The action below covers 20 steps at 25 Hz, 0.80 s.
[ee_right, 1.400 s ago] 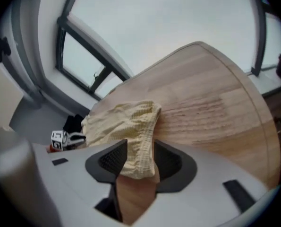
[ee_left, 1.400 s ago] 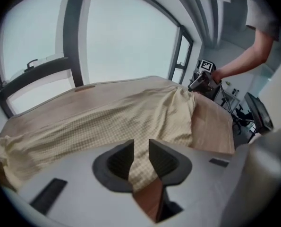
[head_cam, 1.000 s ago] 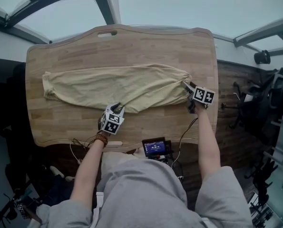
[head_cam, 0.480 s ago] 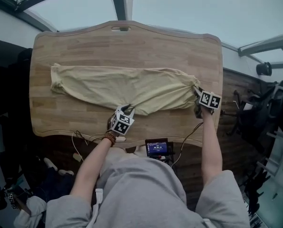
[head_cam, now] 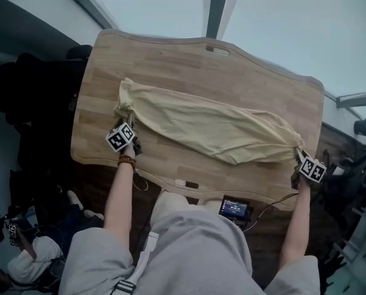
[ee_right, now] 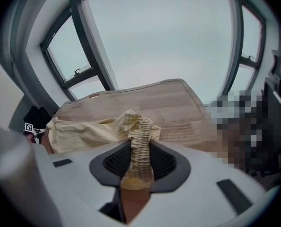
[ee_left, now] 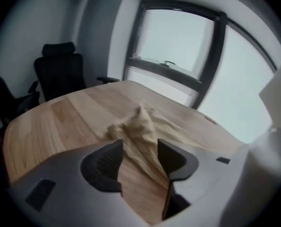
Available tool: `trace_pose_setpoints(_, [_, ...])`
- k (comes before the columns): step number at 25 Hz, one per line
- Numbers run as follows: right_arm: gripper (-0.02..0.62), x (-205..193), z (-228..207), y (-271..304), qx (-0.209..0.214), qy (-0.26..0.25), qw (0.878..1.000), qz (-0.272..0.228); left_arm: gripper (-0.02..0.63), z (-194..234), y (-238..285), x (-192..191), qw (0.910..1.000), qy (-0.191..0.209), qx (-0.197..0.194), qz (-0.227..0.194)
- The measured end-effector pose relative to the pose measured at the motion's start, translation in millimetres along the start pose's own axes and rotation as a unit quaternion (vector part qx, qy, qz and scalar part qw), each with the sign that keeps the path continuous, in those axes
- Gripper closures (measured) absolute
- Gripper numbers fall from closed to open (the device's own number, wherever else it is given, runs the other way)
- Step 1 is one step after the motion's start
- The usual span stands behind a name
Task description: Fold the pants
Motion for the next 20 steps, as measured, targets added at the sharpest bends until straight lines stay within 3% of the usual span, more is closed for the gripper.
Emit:
trace_pose_setpoints(2, [0.494,1.4,11.5,-6.6,-0.010,-0.003,1.000,-0.004,0.349,26.9,13.9,29.8,0.9988,-0.045,0.018,0.003])
trace_pose_setpoints(5, [0.494,5.4,28.4,-13.0,-0.020,-0.013,1.000,-0.005,0.274,37.3,38.7,39.3,0.9979,-0.059,-0.017,0.021])
trace_pose_setpoints(10, [0.494,11.4,49.4,-12.9,-0.033,-0.019,0.999,0.002,0.265,41.7,55.8,32.5,0.9972,-0.065,-0.021,0.031])
trace_pose_setpoints(11, [0.494,12.3,51.3,-12.3,-0.036,-0.020,0.999,0.005,0.335,43.7,55.2,32.2,0.9977,-0.059,-0.011,0.030])
trace_pose_setpoints(12, [0.494,13.0,52.5,-11.1,-0.040,-0.021,0.999,0.007,0.511,45.7,53.9,33.3,0.9981,-0.054,-0.002,0.029])
trace_pose_setpoints(13, [0.494,13.5,52.9,-9.6,-0.043,-0.021,0.999,0.010,0.554,46.7,52.3,35.5,0.9983,-0.053,0.000,0.025])
trace_pose_setpoints(16, [0.494,13.5,49.8,-5.4,-0.050,-0.016,0.998,0.018,0.561,42.2,43.5,47.8,0.9972,-0.058,-0.048,-0.001])
trace_pose_setpoints(20, [0.494,9.6,43.0,11.8,-0.047,0.001,0.998,0.029,0.561,45.4,33.2,64.5,0.9971,-0.016,-0.074,-0.008])
Point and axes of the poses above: the fingertips, and each gripper's own axes: y forward along the fingers, z to its left, x out of its top, the point moved 10 cm from there along -y, backward along the fingers, and after that the axes turned 15 degrees about -z, right-handed, at the moved point
